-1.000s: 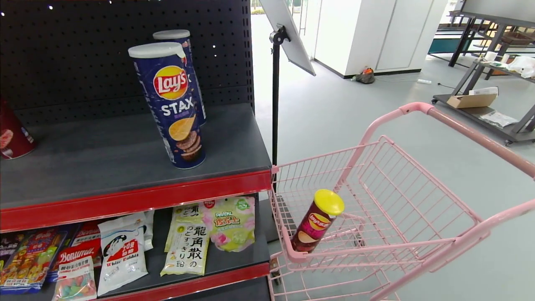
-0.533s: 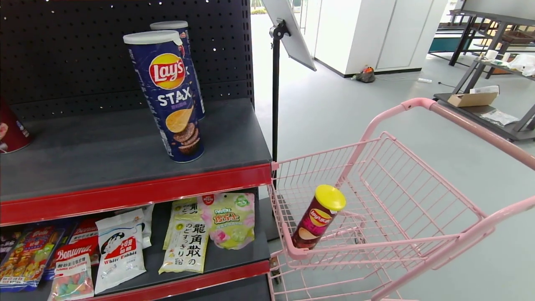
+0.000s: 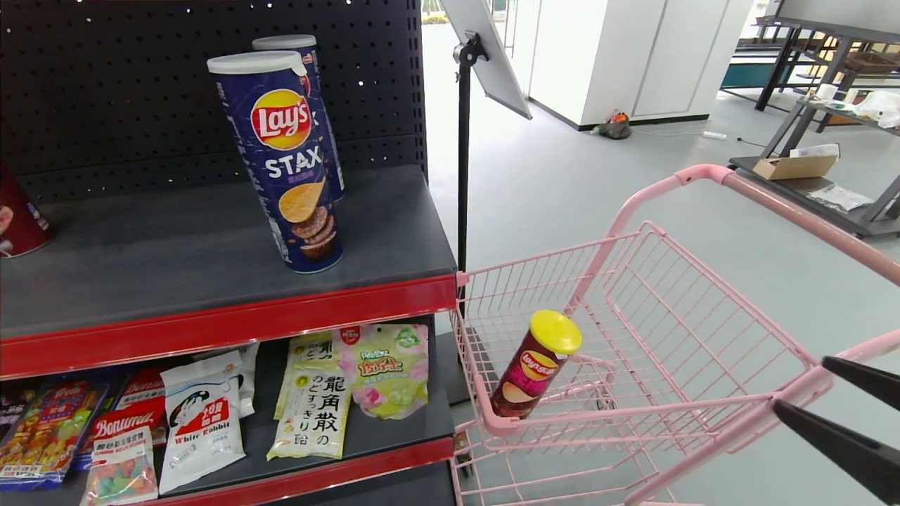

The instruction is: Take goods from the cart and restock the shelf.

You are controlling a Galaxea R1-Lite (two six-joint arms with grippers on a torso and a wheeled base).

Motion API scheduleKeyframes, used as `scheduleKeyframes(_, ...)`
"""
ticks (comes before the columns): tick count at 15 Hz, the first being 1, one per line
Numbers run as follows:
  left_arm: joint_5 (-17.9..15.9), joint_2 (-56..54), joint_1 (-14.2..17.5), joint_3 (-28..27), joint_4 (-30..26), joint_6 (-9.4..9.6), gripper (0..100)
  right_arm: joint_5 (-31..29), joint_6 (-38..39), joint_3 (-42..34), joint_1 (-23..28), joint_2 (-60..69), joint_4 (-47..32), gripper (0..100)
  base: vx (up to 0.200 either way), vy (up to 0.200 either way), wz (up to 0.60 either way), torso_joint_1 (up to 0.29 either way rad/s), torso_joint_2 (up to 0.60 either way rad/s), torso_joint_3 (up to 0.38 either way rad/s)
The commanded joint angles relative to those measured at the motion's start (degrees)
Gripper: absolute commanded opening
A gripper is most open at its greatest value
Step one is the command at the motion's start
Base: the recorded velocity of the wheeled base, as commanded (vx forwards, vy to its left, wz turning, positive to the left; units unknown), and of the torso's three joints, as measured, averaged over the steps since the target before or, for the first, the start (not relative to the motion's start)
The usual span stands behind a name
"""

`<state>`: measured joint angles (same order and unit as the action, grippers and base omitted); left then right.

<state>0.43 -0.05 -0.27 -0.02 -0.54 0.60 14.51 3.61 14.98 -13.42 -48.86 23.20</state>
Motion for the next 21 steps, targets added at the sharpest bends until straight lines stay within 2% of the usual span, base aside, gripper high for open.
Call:
scheduleKeyframes(1, 0.01, 0.05, 0.00, 0.02, 0.01, 0.02, 100, 1.40, 0.96, -0.92, -6.71, -29.45, 14.33, 100, 0.000, 0.000, 0.00, 0.000, 0.00, 0.000)
scheduleKeyframes(2, 0.01, 0.05, 0.00, 0.02, 0.01, 0.02, 100, 1.40, 1.23, -0.13, -6.79, -32.35, 15.03, 100, 0.000, 0.000, 0.00, 0.000, 0.00, 0.000)
scheduleKeyframes(4, 0.01, 0.05, 0.00, 0.02, 0.01, 0.02, 100, 1.40, 1.40, 0.93, -6.71, -42.46, 25.05, 100, 0.000, 0.000, 0.00, 0.000, 0.00, 0.000)
scheduleKeyframes(6, 0.01, 0.05, 0.00, -0.06, 0.01, 0.02, 100, 1.40, 1.31, 1.37, -6.79, -48.61, 30.24, 100, 0.000, 0.000, 0.00, 0.000, 0.00, 0.000)
scheduleKeyframes(11, 0.01, 0.05, 0.00, 0.02, -0.08, 0.02, 100, 1.31, 5.18, 4.71, -8.38, -52.83, 30.94, 100, 0.000, 0.000, 0.00, 0.000, 0.00, 0.000)
scheduleKeyframes(15, 0.01, 0.05, 0.00, -0.06, 0.01, 0.02, 100, 1.40, 5.00, 5.32, -9.08, -54.94, 31.73, 100, 0.000, 0.000, 0.00, 0.000, 0.00, 0.000)
scheduleKeyframes(19, 0.01, 0.05, 0.00, 0.02, 0.01, 0.02, 100, 1.14, 3.69, 3.65, -11.28, -64.08, 46.50, 100, 0.000, 0.000, 0.00, 0.000, 0.00, 0.000)
scheduleKeyframes(21, 0.01, 0.05, 0.00, 0.02, 0.01, 0.02, 100, 1.14, 2.90, 3.30, -12.07, -65.13, 48.26, 100, 0.000, 0.000, 0.00, 0.000, 0.00, 0.000)
